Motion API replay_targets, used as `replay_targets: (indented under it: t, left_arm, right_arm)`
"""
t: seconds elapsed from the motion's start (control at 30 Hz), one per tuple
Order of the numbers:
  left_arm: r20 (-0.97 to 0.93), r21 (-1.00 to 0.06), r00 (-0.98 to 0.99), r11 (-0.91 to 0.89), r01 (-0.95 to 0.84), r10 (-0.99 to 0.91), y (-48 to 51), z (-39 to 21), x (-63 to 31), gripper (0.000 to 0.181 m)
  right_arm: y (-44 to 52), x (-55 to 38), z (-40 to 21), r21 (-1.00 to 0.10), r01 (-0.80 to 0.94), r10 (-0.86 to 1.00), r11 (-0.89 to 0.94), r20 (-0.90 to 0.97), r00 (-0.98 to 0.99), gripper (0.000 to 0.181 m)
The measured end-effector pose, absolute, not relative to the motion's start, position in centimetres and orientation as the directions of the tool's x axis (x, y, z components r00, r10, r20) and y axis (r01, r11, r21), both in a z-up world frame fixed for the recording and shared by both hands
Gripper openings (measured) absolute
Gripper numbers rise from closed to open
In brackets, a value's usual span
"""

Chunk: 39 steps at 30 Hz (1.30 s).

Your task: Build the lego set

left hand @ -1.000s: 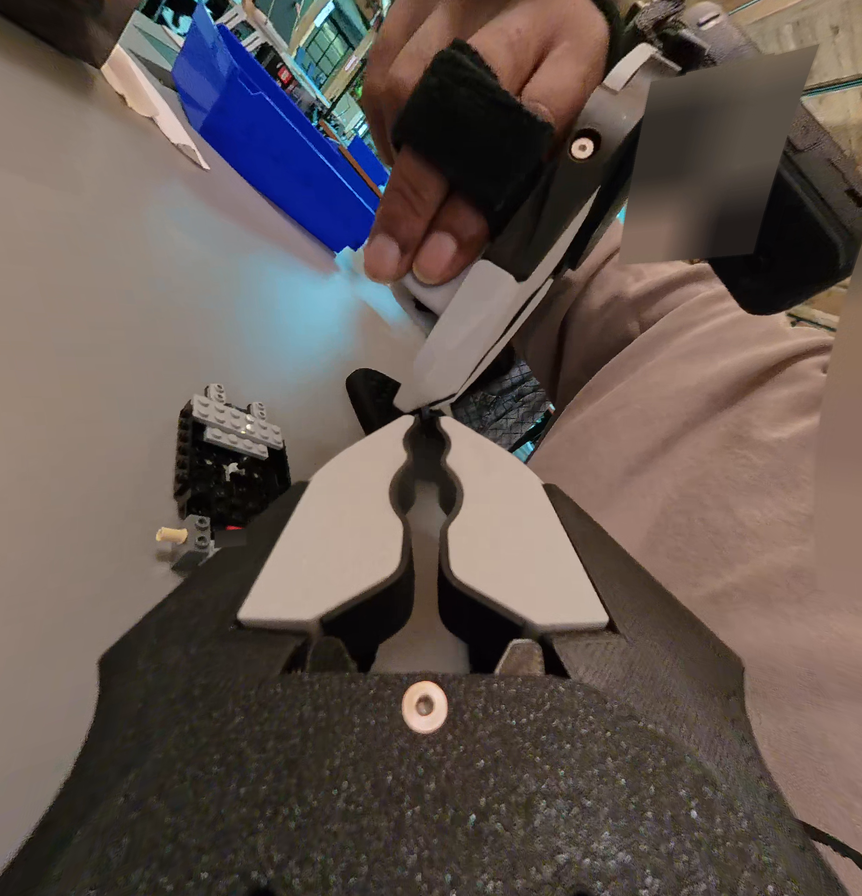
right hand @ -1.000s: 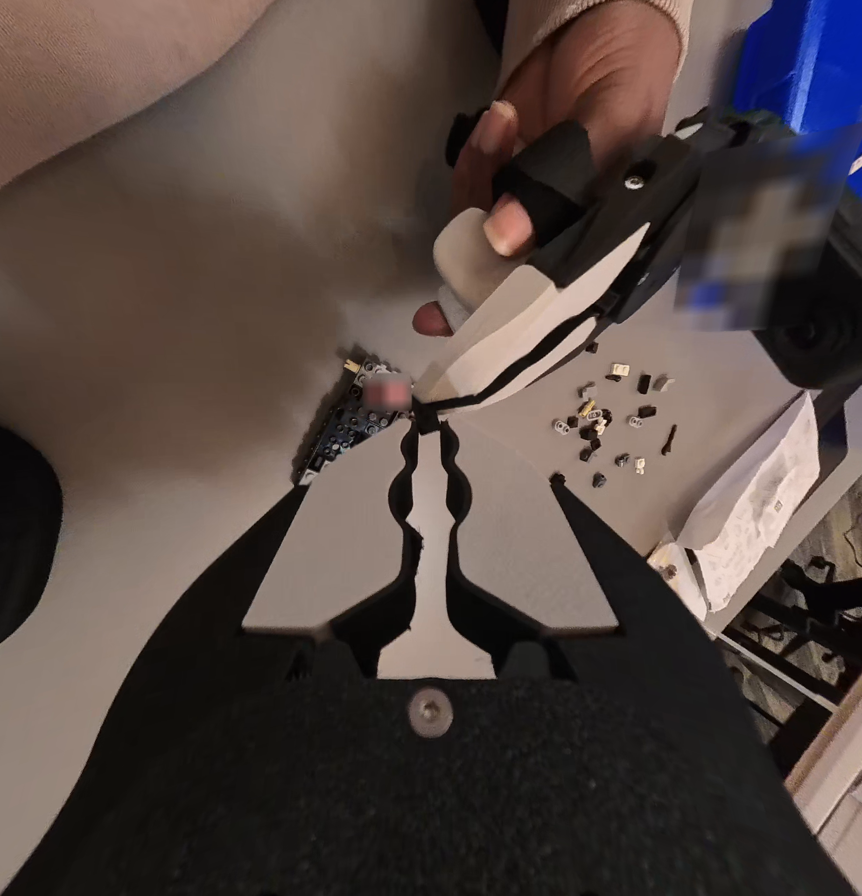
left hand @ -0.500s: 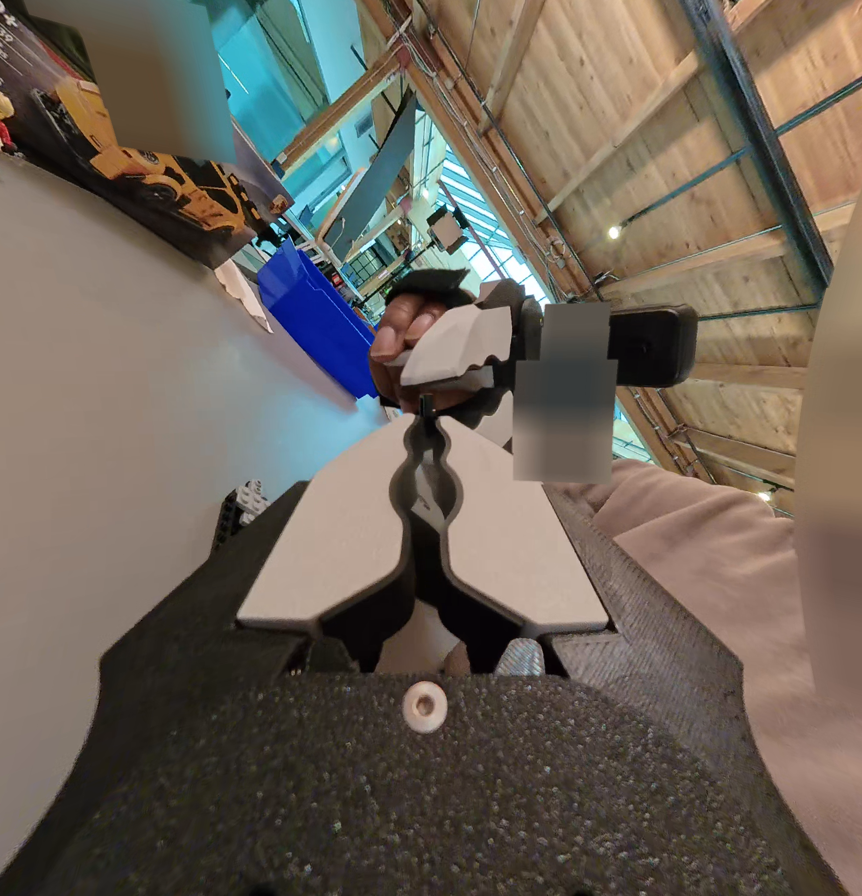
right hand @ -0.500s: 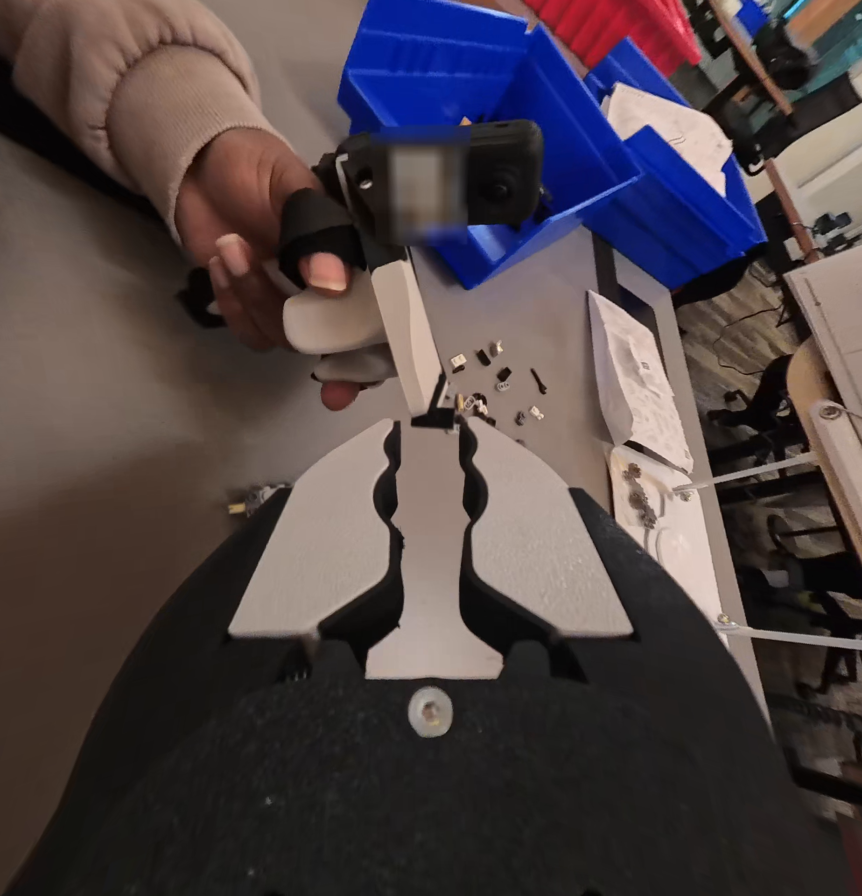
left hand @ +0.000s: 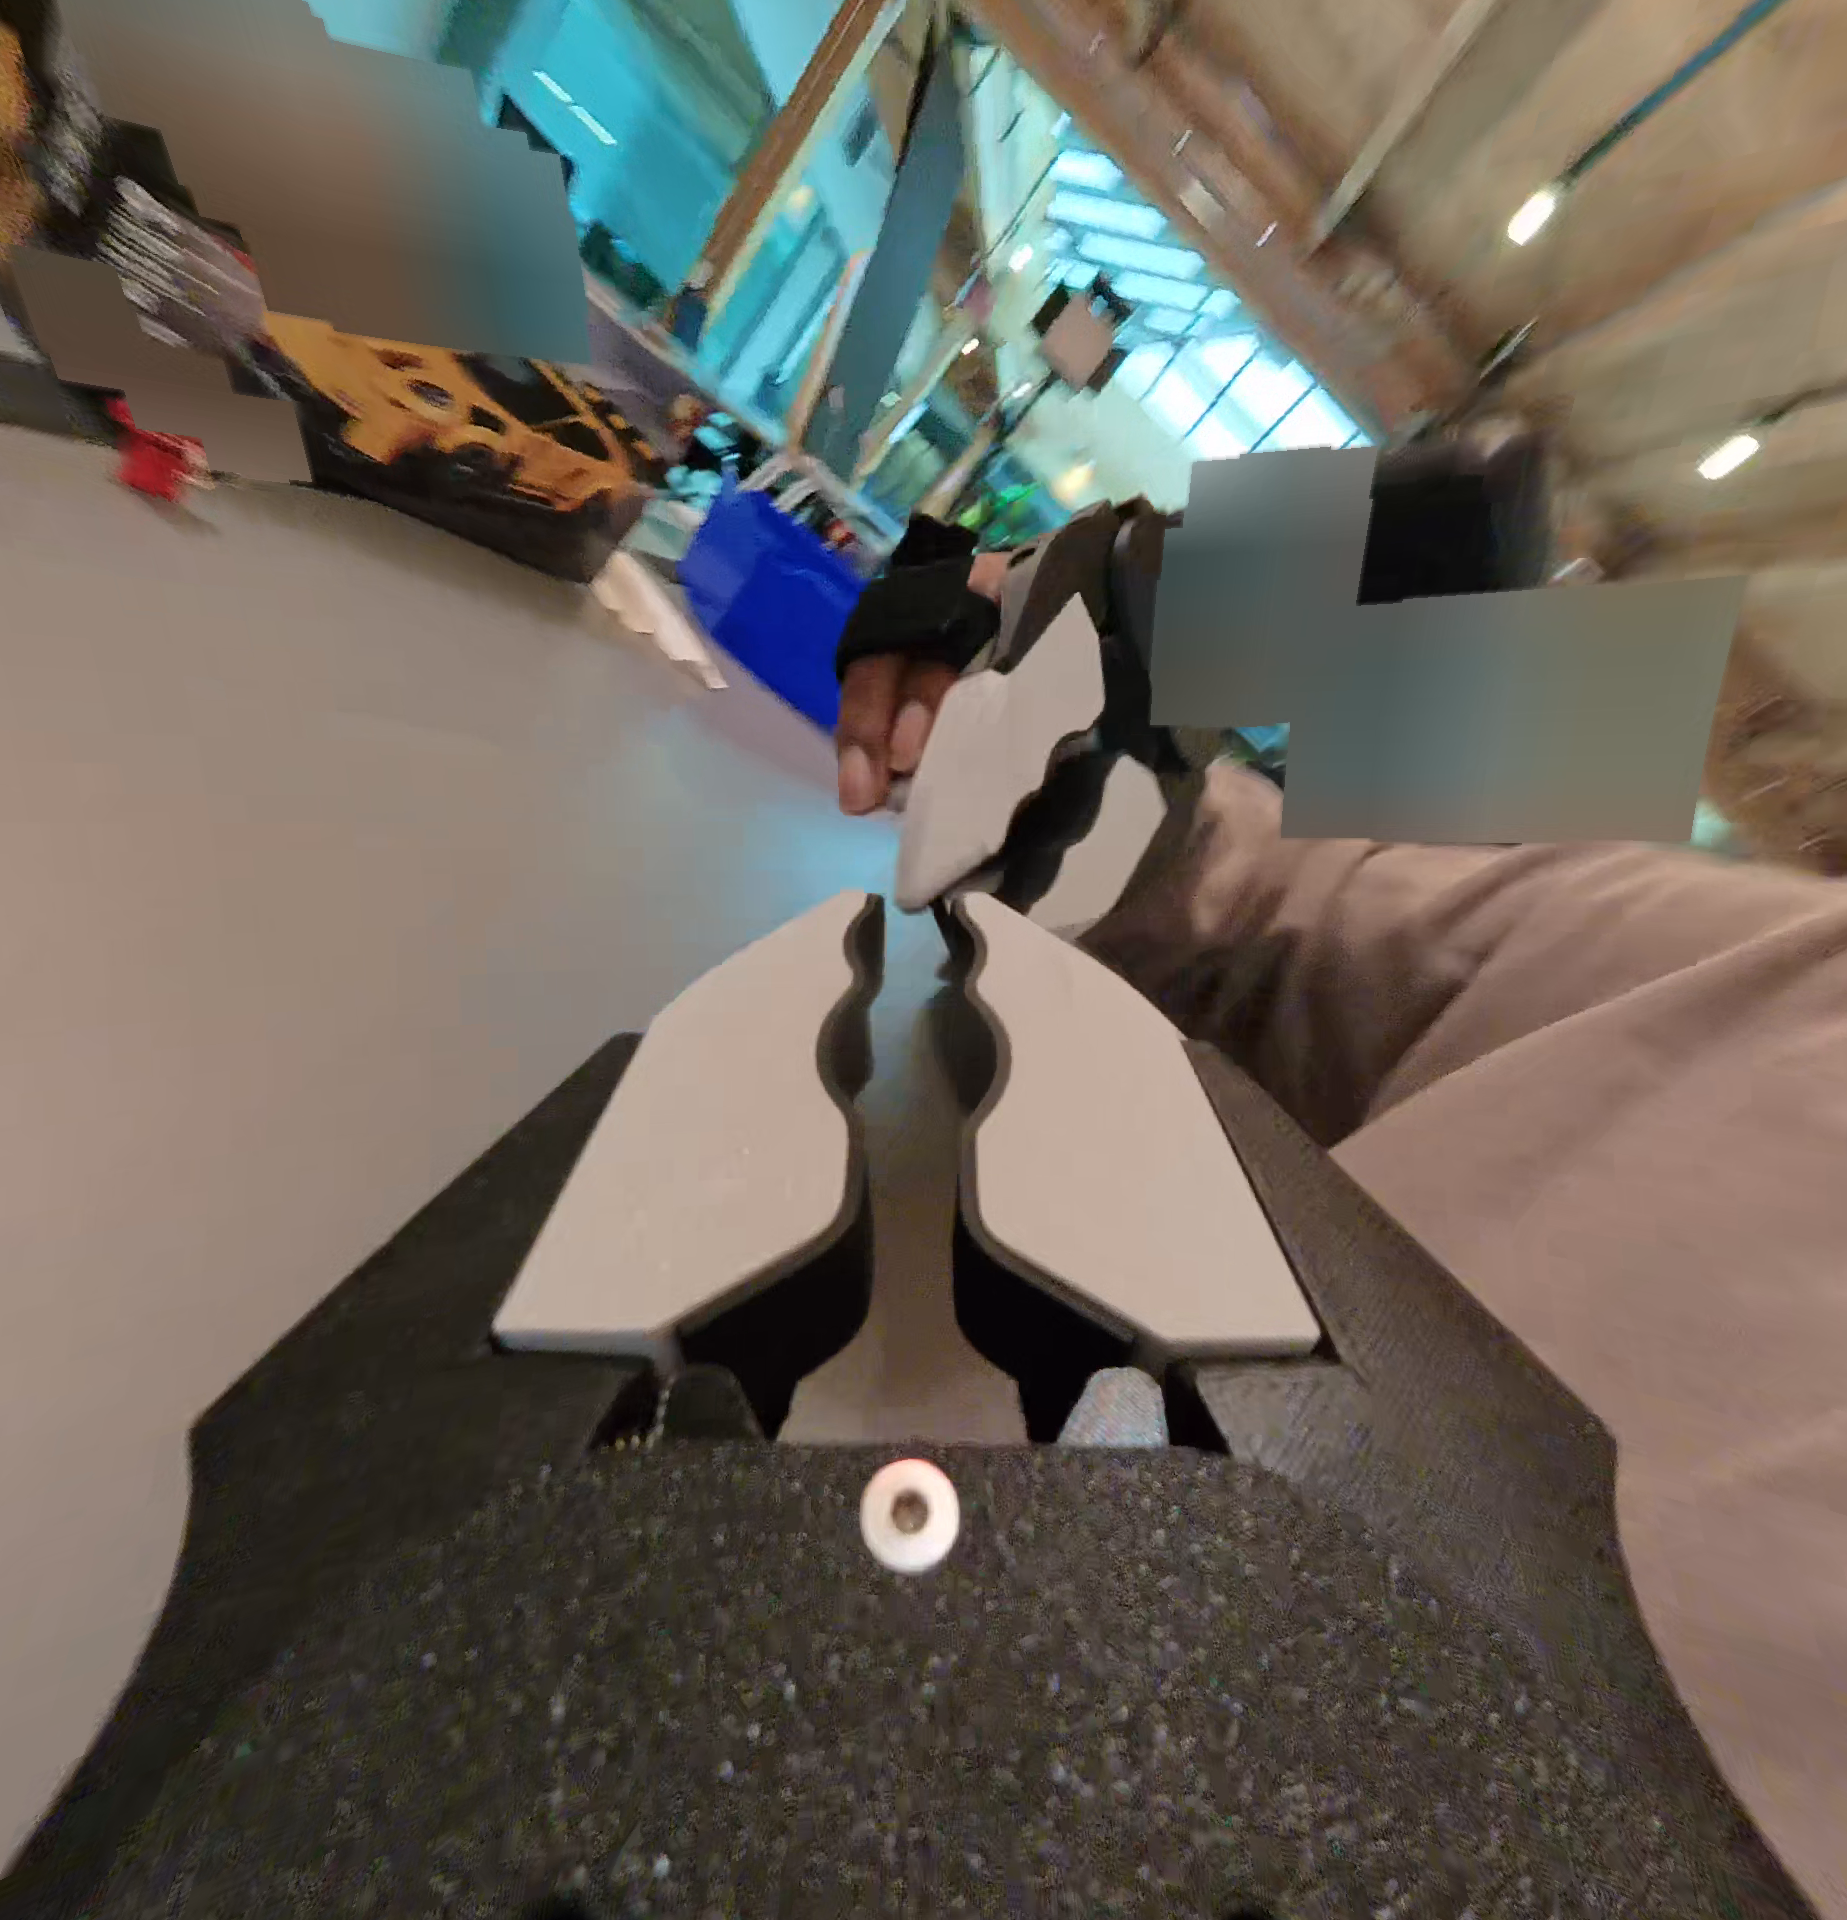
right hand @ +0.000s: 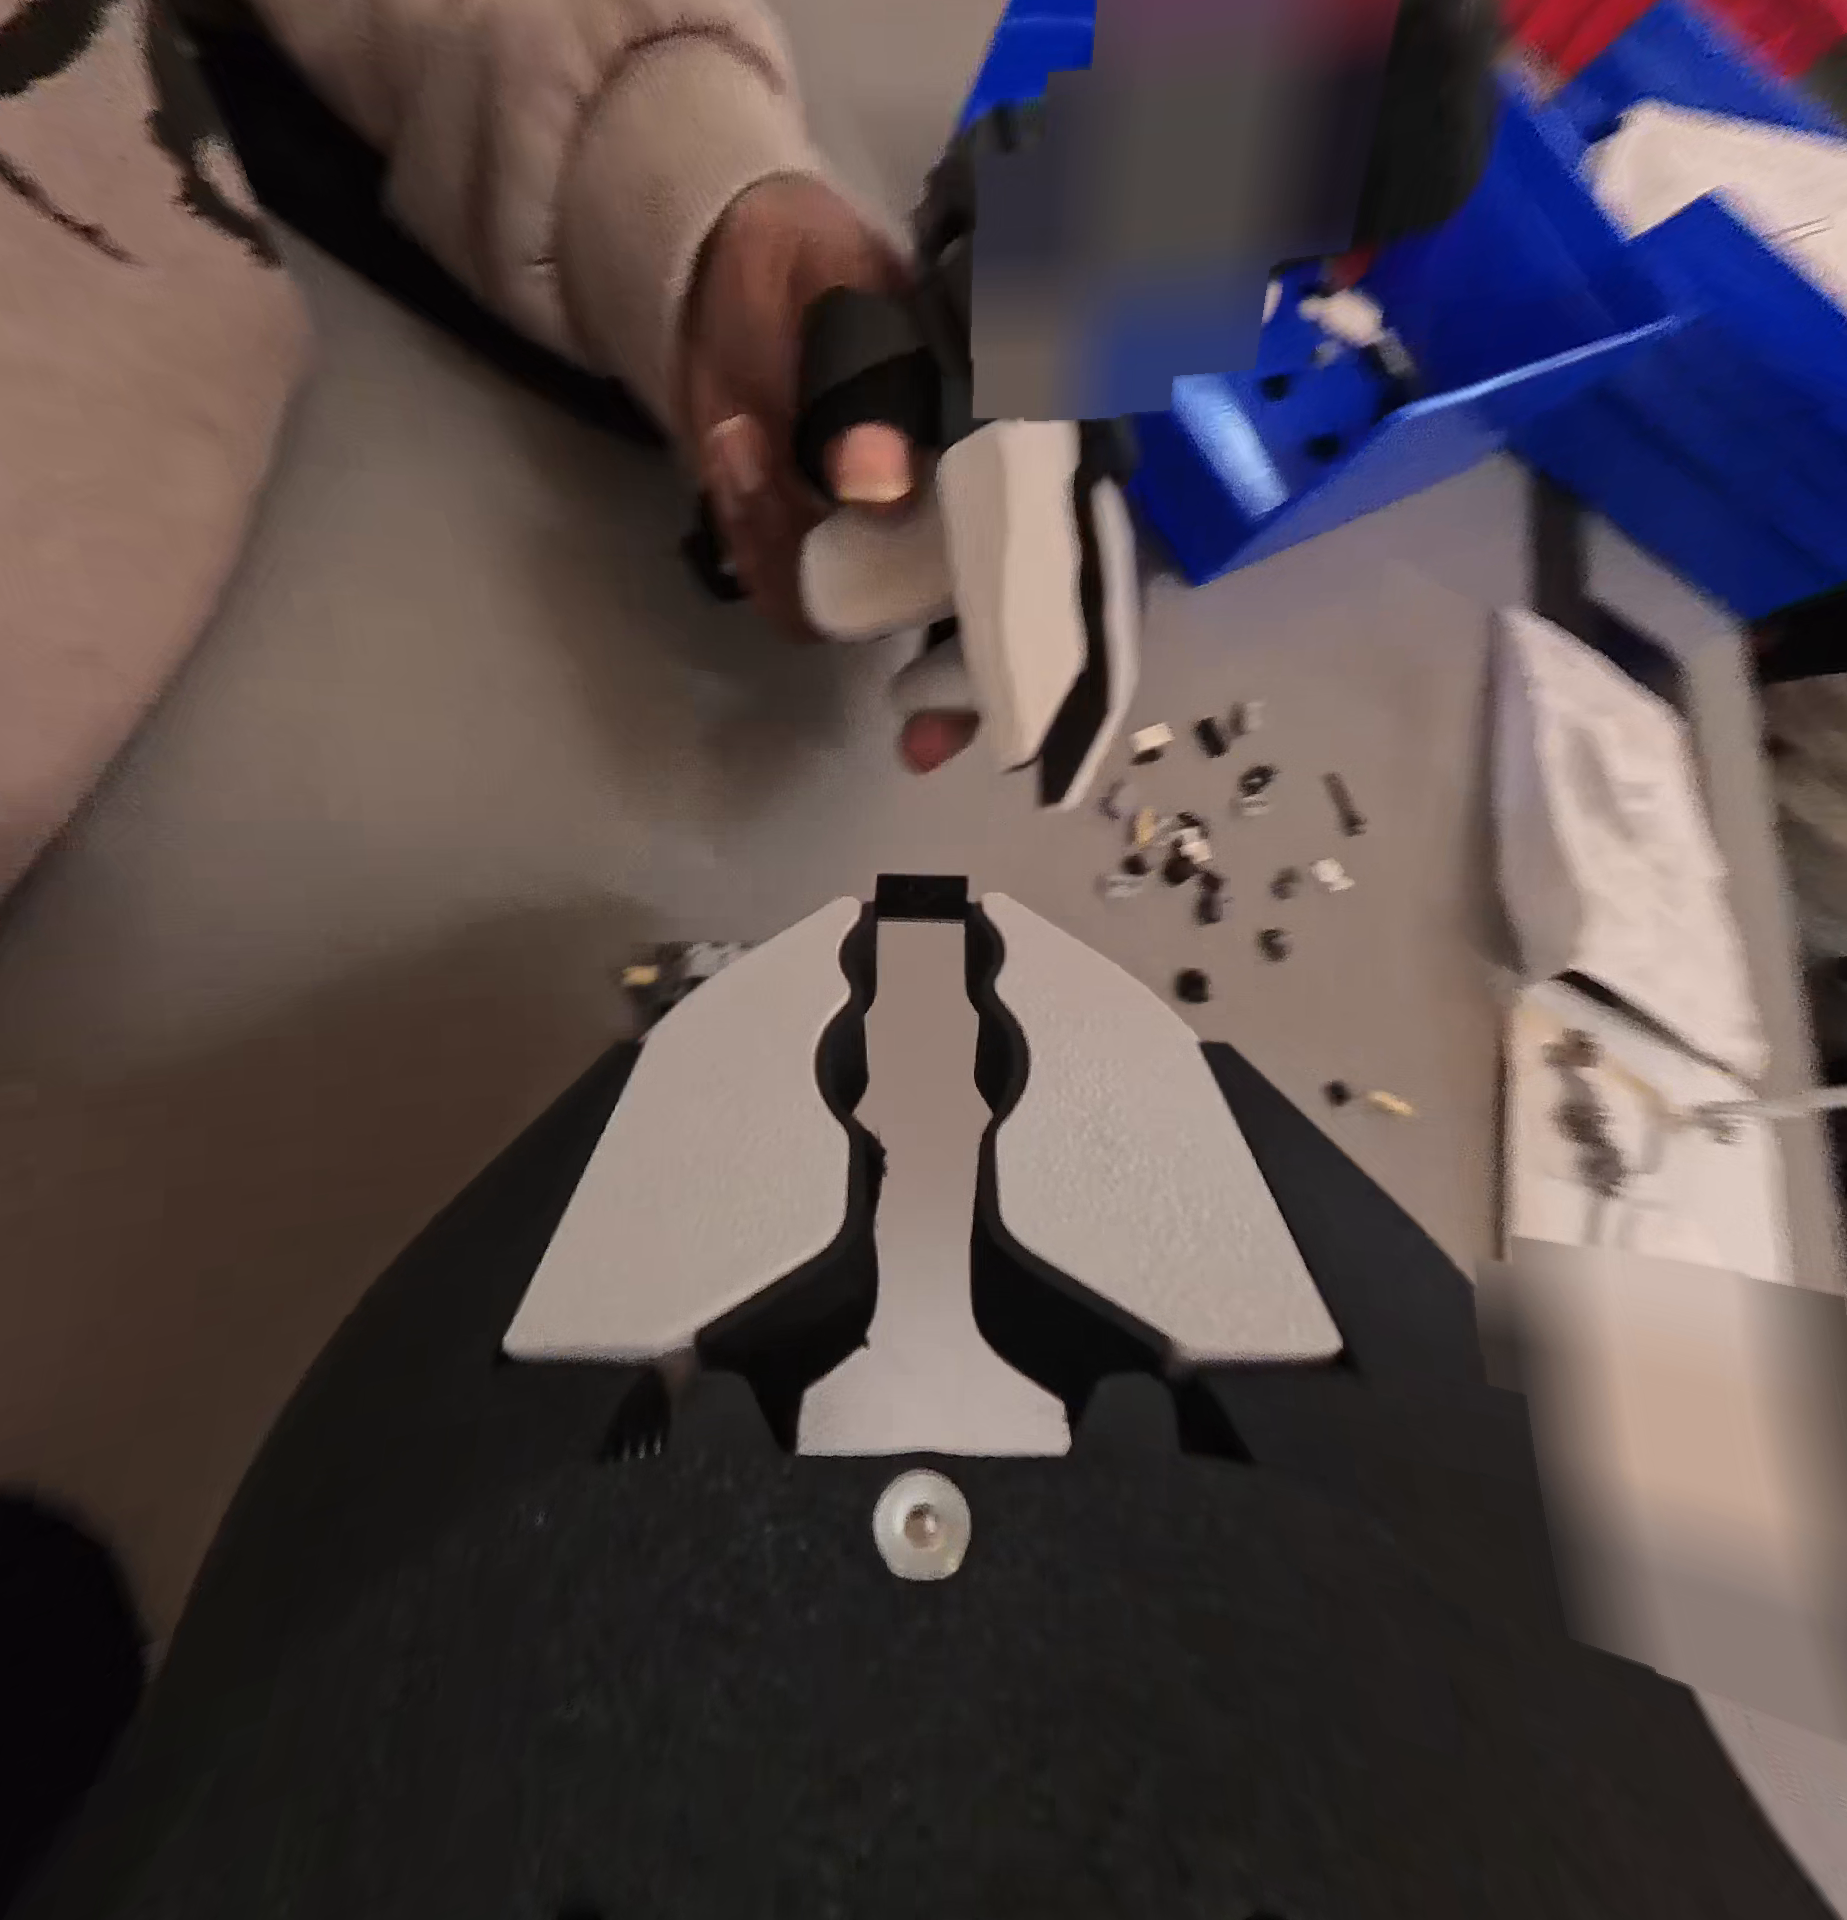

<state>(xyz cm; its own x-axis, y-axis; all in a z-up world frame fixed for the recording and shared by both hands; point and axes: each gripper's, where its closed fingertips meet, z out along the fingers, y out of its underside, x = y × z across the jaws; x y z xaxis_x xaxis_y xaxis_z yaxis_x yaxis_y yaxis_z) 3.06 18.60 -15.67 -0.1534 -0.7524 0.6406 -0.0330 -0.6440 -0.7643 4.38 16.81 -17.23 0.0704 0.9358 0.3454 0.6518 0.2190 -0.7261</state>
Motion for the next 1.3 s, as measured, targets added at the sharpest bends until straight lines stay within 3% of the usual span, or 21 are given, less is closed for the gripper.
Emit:
replay_targets:
  t: [0.13, 0.3, 1.07, 1.3]
  left_arm:
    - [0.502, -0.862, -0.054, -0.495, -0.107, -0.863, 19.4, -16.7, 2.7, 0.009]
    - [0.474, -0.865, -0.036, -0.457, -0.205, -0.88, 18.9, -18.6, 3.1, 0.008]
    - [0.448, -0.848, -0.063, -0.402, -0.345, -0.892, 17.2, -20.8, 3.6, 0.008]
    - [0.394, -0.848, -0.05, -0.343, -0.405, -0.918, 17.2, -21.9, 3.4, 0.009]
  right_arm:
    - [16.0, 5.2, -21.5, -0.707, 0.695, 0.981, 0.132, 0.194, 0.011, 0.015]
    - [15.2, 5.1, -24.7, -0.686, 0.725, 0.998, 0.056, 0.066, -0.015, 0.015]
    - [14.9, 5.0, -26.1, -0.602, 0.798, 0.992, 0.007, -0.097, -0.081, 0.017]
    - [15.6, 5.1, -24.3, -0.655, 0.755, 0.997, -0.029, -0.077, -0.028, 0.017]
